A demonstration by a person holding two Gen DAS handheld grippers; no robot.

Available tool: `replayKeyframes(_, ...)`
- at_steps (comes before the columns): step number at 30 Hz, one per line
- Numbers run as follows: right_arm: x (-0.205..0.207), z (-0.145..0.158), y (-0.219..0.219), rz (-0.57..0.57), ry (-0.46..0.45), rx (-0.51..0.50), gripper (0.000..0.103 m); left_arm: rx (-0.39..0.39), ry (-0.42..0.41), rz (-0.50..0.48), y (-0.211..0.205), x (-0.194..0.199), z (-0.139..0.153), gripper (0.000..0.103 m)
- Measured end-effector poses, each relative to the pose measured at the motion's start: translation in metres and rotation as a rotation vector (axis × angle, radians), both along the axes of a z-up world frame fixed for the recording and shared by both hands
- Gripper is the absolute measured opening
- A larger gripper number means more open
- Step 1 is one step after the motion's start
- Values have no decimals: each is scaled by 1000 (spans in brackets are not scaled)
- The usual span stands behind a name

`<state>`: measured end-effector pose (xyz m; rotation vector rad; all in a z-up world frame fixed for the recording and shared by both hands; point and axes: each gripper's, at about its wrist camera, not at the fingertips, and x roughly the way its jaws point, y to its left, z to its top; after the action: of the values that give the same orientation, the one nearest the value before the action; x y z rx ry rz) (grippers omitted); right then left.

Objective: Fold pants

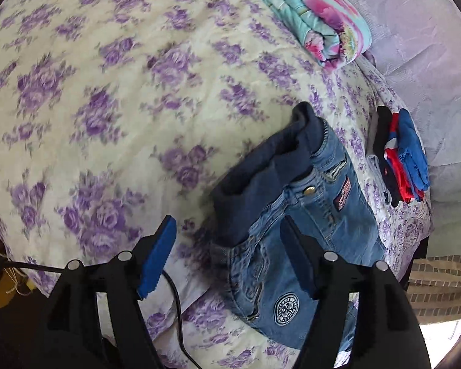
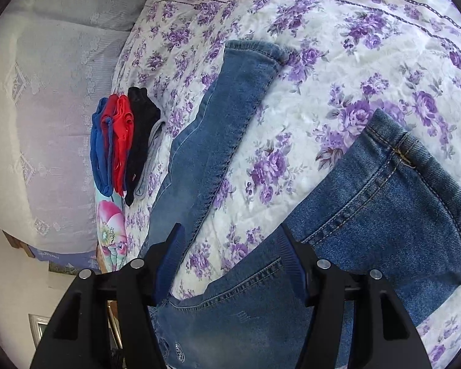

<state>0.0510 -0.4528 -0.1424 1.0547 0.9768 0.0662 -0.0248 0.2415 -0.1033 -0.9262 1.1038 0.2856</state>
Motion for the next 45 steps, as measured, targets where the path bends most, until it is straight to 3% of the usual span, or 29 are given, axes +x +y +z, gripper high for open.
replayKeyframes(3,2,3,8,36,7,-3,62,-29,17,0,-10,3,-20,67)
replayKeyframes(8,-15,23,9,53,-22,-41,62,10,21,-23,-17,24,-34,67)
replayKeyframes(10,-32,29,1,28,-26,-55,62,24,26,-25,-16,28,-36,51)
replayKeyframes(11,-43,30,-5,11,-22,-60,62,25,28,-27,-14,29,-37,48)
replayKeyframes(13,-70,28,-19,-41,-5,-63,62,-6,19,-30,-8,29,-41,32)
replayKeyframes(17,-131,6,-46,-176,63,-32,62,-61,17,-38,-2,31,-46,27)
replayKeyframes(20,-159,-21,-56,-266,84,56,63,-74,25,-38,-1,32,-46,27)
replayKeyframes(25,-148,-44,-56,-317,32,127,64,-144,10,-11,2,28,-45,21)
replayKeyframes(27,-138,-45,-53,-320,7,123,57,-162,-3,-4,2,26,-42,19)
replayKeyframes(29,-127,-43,-50,-287,-28,115,21,-167,-21,1,1,23,-38,17)
replayKeyframes(31,-122,-35,-52,-284,-49,93,7,-177,-36,14,-1,18,-33,16)
replayKeyframes(34,-119,0,-58,-239,-114,28,6,-200,-66,26,-5,7,-19,15)
replayKeyframes(37,-123,20,-73,-209,-103,-18,6,-218,-70,25,-11,-13,-13,14)
replayKeyframes(39,-128,9,-84,-201,-35,-45,6,-226,-41,36,-14,-25,-24,14)
replayKeyframes(42,-133,-39,-91,-189,123,5,8,-261,14,98,-10,-34,-56,15)
replayKeyframes(44,-146,-47,-95,-247,114,105,14,-280,7,112,-8,-35,-58,19)
replayKeyframes(45,-148,-41,-97,-258,119,105,17,-266,9,107,-7,-35,-52,23)
